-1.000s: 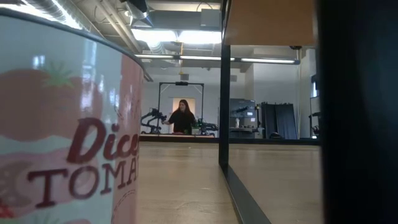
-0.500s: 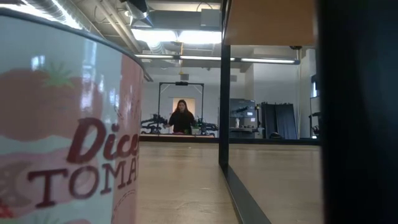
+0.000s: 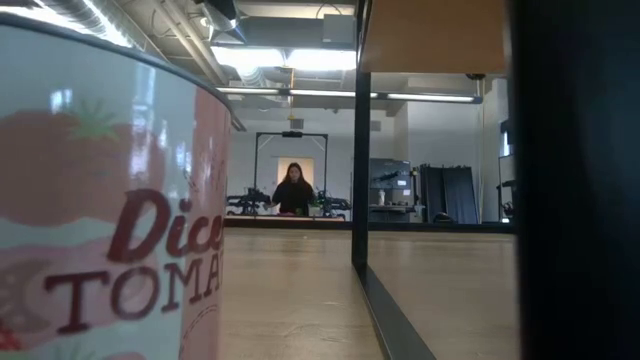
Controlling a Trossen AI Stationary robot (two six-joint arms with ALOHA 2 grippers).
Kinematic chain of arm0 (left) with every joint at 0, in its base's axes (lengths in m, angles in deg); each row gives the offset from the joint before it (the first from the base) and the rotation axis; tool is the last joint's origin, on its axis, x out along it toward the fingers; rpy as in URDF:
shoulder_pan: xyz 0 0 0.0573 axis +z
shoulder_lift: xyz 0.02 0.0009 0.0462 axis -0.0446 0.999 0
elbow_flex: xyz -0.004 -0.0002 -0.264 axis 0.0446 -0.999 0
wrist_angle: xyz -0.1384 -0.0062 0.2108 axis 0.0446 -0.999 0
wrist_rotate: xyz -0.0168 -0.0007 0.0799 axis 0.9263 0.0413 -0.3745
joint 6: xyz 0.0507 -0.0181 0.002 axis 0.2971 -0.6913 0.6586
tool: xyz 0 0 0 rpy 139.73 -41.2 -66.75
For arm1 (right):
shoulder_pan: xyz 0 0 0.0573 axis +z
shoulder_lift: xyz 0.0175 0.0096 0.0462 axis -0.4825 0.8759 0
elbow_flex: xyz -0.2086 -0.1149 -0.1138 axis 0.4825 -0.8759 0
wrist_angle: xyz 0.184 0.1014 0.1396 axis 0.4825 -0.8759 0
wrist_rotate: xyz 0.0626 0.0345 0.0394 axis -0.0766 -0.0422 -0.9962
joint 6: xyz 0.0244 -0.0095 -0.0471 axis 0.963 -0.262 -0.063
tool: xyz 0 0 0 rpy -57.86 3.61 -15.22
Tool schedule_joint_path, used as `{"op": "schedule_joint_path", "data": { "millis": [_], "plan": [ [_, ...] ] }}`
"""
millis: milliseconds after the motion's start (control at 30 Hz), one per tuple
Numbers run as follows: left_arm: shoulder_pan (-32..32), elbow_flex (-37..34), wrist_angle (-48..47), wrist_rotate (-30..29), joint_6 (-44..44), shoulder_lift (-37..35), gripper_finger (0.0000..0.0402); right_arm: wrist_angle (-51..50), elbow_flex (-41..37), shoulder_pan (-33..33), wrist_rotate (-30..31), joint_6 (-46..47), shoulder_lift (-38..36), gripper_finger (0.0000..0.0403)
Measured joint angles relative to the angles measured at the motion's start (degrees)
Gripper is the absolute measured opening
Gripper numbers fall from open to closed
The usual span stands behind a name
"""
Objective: Pick and place cans onto a shelf
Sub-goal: Put the canned mixed fruits on the shelf
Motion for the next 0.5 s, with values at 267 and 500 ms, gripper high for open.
{"op": "schedule_joint_path", "data": {
  "millis": [267, 500],
  "plan": [
    [0.00, 0.00, 0.00, 0.17, 1.17, 0.00, 0.0042, 0.00, 0.00, 0.00, -0.07, 0.87, 0.00, 0.0030],
    [0.00, 0.00, 0.00, 0.15, 1.42, 0.00, 0.0042, -0.02, 0.00, 0.00, -0.42, -0.12, 0.00, 0.0019]
  ]
}}
